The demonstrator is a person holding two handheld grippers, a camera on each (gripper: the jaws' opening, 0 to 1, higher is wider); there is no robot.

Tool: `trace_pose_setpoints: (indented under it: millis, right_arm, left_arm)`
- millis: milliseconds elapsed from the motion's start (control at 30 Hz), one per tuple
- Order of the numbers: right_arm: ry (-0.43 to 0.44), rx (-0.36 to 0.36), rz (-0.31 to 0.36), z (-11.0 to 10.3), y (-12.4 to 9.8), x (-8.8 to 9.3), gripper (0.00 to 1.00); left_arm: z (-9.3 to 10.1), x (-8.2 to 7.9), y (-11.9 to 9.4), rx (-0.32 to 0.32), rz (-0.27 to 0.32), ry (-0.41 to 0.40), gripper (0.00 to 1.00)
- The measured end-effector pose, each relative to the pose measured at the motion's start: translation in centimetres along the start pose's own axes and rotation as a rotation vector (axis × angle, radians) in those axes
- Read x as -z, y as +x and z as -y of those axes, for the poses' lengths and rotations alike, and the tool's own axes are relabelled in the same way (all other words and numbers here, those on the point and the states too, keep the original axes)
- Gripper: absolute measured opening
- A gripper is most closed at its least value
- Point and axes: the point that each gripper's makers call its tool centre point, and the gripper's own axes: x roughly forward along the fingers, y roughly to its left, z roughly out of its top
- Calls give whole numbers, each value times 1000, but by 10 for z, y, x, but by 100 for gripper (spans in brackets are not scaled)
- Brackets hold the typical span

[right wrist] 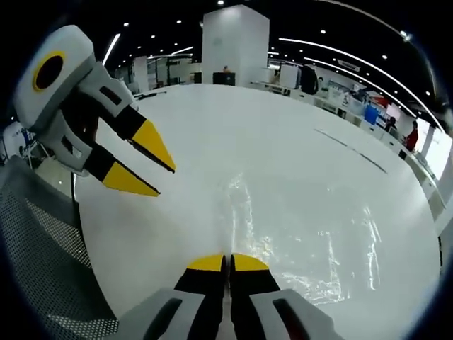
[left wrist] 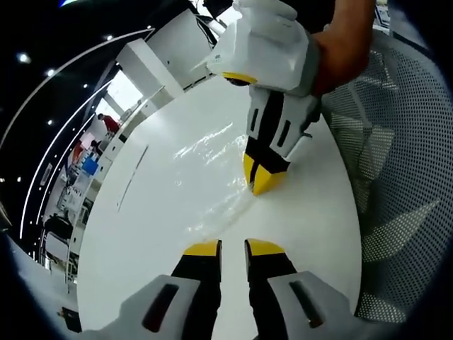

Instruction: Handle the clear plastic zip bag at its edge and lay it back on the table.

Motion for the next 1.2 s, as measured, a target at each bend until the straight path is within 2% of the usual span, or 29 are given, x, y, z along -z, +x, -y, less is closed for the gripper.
trace_pose_setpoints:
  millis: [100, 267, 367, 433, 533, 600, 900, 1200]
  right_arm:
    - [-31, -24, 1, -5, -6, -3, 0]
    - [-74, -47, 25, -10, -22, -17, 0]
    - [-129, -60, 20, -14, -27, -21, 0]
    - [-144, -70, 19, -16, -29, -23, 0]
    - [-162, -77, 11, -18, -30, -23, 0]
    - [-175, -82, 8, -20, -31, -22, 0]
    - [-233, -104, -1, -28, -37, -24, 0]
    - [-280, -131, -5, -36, -43, -26, 0]
  left_arm:
    - [-1, -2, 2, 5, 3, 16, 14]
    - [-3, -5, 9, 8, 1, 62, 17]
    - [-11, -7, 10, -16, 7, 84, 21]
    - [-19, -8, 10, -31, 10, 81, 22]
    - [-33, -6, 7, -74, -6, 119, 24]
    - [-38, -4, 6, -76, -9, 124, 25]
    - [-47, 11, 5, -84, -53, 180, 22]
    - [-41, 22, 8, -65, -70, 204, 13]
